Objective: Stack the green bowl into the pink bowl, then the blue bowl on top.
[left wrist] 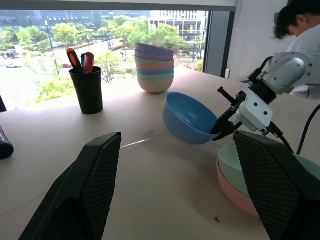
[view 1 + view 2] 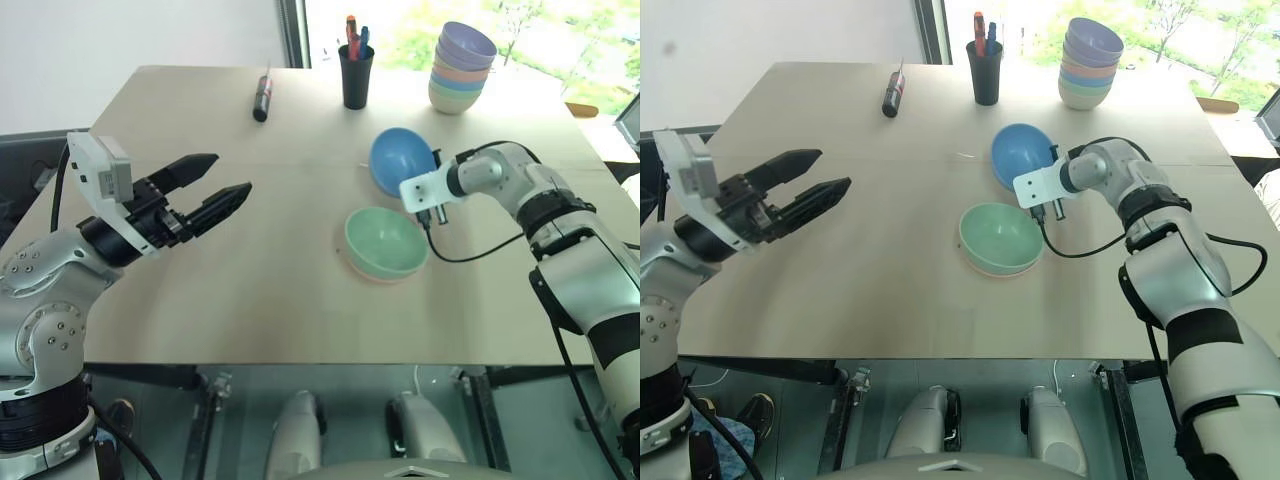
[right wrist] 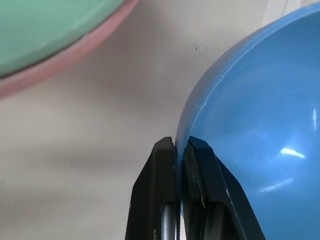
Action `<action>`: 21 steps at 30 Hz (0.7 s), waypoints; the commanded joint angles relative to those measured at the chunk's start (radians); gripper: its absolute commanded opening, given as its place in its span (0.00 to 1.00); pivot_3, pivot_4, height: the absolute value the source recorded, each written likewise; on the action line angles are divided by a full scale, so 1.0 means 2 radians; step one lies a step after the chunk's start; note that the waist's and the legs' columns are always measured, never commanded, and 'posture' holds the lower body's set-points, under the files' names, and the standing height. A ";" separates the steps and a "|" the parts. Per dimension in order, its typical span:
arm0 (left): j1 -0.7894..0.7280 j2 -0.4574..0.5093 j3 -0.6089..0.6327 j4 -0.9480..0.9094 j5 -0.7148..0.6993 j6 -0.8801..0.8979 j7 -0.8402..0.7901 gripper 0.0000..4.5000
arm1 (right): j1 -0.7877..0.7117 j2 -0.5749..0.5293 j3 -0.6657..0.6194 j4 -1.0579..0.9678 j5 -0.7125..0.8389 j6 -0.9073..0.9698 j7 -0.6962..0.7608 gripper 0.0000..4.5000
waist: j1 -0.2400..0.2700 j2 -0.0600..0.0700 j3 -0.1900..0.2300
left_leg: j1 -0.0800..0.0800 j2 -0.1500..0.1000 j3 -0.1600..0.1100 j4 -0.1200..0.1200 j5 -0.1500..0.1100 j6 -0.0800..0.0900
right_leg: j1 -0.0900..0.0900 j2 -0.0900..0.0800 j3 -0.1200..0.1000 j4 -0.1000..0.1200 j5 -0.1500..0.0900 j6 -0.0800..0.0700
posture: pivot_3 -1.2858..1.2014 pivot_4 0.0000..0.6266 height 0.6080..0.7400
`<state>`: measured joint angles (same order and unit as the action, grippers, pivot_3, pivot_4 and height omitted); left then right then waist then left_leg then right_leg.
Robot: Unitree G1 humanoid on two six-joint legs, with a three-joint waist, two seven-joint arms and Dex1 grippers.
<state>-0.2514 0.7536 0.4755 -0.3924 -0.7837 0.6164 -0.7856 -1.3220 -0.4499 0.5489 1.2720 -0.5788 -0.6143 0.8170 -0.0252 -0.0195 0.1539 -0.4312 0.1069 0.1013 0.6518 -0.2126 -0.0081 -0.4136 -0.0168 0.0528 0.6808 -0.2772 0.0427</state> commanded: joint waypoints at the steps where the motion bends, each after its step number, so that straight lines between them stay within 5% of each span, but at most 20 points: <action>1: -0.013 0.005 -0.012 0.005 0.001 -0.016 -0.009 0.84 | -0.016 -0.024 -0.025 -0.028 0.024 -0.022 0.024 0.02 | -0.001 0.000 0.000 | 0.000 0.000 0.000 0.000 0.000 0.000 | 0.000 0.000 0.000 0.000 0.000 0.000 | 0.52 0.24 1.00; 8: -0.044 0.002 -0.057 0.047 0.022 -0.041 -0.037 0.84 | 0.008 -0.086 -0.066 -0.179 0.120 -0.020 0.184 0.02 | -0.004 0.001 0.000 | 0.000 0.000 0.000 0.000 0.000 0.000 | 0.000 0.000 0.000 0.000 0.000 0.000 | 0.52 0.24 1.00; 15: -0.103 -0.010 -0.114 0.114 0.047 -0.066 -0.080 0.84 | 0.132 -0.162 -0.097 -0.526 0.271 0.188 0.346 0.02 | 0.001 0.001 0.001 | 0.000 0.000 0.000 0.000 0.000 0.000 | 0.000 0.000 0.000 0.000 0.000 0.000 | 0.52 0.24 1.00; 21: -0.162 -0.024 -0.157 0.173 0.072 -0.088 -0.119 0.84 | 0.194 -0.193 -0.107 -0.721 0.325 0.346 0.367 0.02 | 0.007 0.001 0.001 | 0.000 0.000 0.000 0.000 0.000 0.001 | 0.000 0.000 0.000 0.000 0.000 0.000 | 0.52 0.24 1.00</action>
<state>-0.5405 0.7066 0.1710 -0.0624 -0.6525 0.4725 -0.9966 -0.9347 -0.8132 0.3789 -0.0772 0.0370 -0.0028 1.5467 -0.0114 -0.0176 0.1552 -0.4312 0.1072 0.1012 0.6529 -0.2135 -0.0065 -0.4136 -0.0159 0.0524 0.6816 -0.2773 0.0429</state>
